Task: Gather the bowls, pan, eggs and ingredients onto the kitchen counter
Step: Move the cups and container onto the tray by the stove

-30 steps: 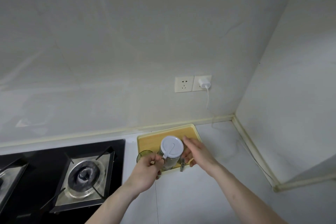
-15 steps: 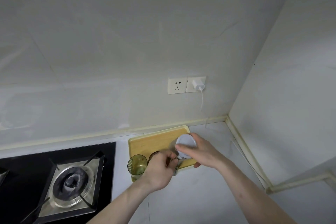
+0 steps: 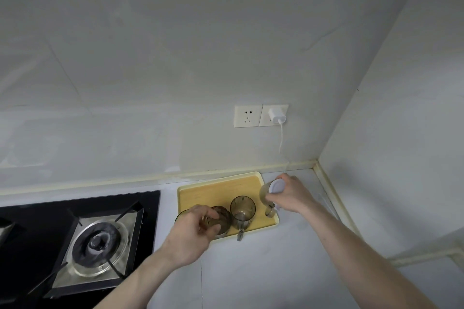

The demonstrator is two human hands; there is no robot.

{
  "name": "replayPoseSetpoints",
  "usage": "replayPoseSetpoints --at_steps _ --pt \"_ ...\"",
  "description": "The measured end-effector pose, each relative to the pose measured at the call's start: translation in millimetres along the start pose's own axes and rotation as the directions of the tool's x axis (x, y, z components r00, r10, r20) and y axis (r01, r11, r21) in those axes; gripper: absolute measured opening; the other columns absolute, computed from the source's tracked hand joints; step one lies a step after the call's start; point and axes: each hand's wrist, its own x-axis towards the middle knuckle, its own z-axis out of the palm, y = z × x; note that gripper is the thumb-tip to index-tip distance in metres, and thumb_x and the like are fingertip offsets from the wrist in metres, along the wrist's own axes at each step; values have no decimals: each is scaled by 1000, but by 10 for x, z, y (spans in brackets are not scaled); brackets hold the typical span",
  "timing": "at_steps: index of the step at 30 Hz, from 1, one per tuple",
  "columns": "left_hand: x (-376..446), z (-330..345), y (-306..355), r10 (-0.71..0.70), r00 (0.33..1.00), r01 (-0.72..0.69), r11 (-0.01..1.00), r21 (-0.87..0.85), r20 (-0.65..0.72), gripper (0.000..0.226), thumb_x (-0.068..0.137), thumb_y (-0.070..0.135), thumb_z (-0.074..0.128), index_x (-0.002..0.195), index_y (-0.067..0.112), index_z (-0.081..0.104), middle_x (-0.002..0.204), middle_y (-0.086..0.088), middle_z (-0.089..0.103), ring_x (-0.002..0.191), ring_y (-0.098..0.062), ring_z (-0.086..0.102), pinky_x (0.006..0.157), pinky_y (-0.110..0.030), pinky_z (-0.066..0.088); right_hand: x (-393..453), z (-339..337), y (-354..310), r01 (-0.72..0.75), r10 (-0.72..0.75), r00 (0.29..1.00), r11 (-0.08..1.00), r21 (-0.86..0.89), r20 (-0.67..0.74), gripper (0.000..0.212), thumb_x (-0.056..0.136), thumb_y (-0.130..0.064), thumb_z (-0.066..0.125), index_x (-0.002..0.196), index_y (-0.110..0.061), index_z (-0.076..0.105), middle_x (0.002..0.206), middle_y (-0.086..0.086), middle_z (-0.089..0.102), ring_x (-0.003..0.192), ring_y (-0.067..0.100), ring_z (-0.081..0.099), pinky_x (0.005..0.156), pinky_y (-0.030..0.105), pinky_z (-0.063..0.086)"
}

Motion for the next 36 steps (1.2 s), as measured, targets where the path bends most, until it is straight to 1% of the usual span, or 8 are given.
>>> replayPoseSetpoints --at_steps 6,13,20,24,27,30,33,36 --pt "-253 -267 -185 -94 991 94 996 -7 -91 13 87 27 73 92 37 65 103 20 66 84 -2 65 71 -15 51 318 356 83 -63 65 992 998 -27 106 82 63 -32 77 135 -22 39 128 1 50 108 23 58 79 30 50" --pt "-554 -344 -245 -147 978 142 989 -44 -147 11 88 30 73 96 34 66 108 20 64 89 -2 65 68 -10 48 468 640 104 -62 71 985 996 -58 157 89 66 -21 80 146 -21 41 139 8 45 120 28 56 88 31 52" --pt "-889 -439 -391 -215 953 206 976 -63 -213 16 88 27 74 99 36 66 107 21 63 89 0 65 75 -20 53 574 653 42 7 59 974 956 -292 217 109 66 -21 84 158 -26 26 157 6 34 137 28 47 104 34 48" --pt "-1054 -493 -463 -234 947 221 972 -83 -220 16 88 28 74 99 36 66 108 19 62 89 -2 66 76 -20 54 471 528 -45 -27 80 981 959 -283 179 99 72 -15 78 157 -27 29 157 6 33 140 30 43 105 37 48" --pt "-1179 -579 -498 -237 942 223 971 -85 -238 17 88 29 75 100 36 66 108 21 62 89 -2 66 75 -17 52 200 458 -196 80 -82 996 994 -80 -29 71 79 -8 62 145 -26 47 150 3 42 135 29 44 106 39 46" --pt "-1363 -698 -563 -250 928 231 968 -101 -275 16 87 28 76 98 35 67 106 19 62 89 -3 65 76 -18 53 -328 592 -542 346 -299 915 927 145 -272 50 80 -6 66 125 -27 61 133 -5 54 118 19 55 97 31 46" --pt "-1692 -852 -688 -258 914 244 966 -85 -313 14 86 30 74 96 36 66 107 19 62 90 -4 66 79 -21 53 -906 976 -982 504 -480 862 843 188 -161 45 82 -8 67 119 -31 62 124 -16 53 96 6 58 86 28 49" --pt "-2099 -1026 -823 -264 895 268 963 -41 -360 15 85 31 73 96 38 64 109 26 59 93 0 63 78 -16 49 -1370 1456 -1373 623 -643 765 753 214 34 43 84 -14 69 120 -37 60 126 -22 51 115 -1 51 105 27 43"
